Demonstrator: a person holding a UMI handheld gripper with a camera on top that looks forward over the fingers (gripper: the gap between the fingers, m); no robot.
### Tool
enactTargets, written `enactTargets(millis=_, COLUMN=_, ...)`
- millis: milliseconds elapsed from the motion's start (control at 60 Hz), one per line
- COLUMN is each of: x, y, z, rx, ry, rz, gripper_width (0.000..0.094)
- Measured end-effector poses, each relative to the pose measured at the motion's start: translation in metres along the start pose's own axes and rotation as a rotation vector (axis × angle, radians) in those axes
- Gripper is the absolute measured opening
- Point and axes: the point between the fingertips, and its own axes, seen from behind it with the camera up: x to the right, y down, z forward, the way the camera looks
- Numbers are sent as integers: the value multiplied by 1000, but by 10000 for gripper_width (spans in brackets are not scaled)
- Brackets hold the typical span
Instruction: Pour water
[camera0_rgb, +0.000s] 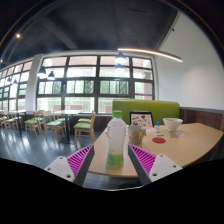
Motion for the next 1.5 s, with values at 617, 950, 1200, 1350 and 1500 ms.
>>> enactTargets(millis=617, x=18, y=-5, z=157, rx=24, ry=67, rz=21, gripper_width=440)
enactTargets(millis=950, x=-20, y=-28, z=193, rx=31, ry=-77, rz=187, gripper_width=316)
enactTargets(millis=1200, x=-2, y=-92, z=267, rx=46, ry=-229, rz=1056, gripper_width=317)
enactTargets(millis=1350, x=36, y=-91, z=295, rx=53, ry=-287, rz=1657, gripper_width=316)
enactTargets(millis=1500, x=59, y=-85, z=299, rx=92, ry=-232, rz=2055, gripper_width=316)
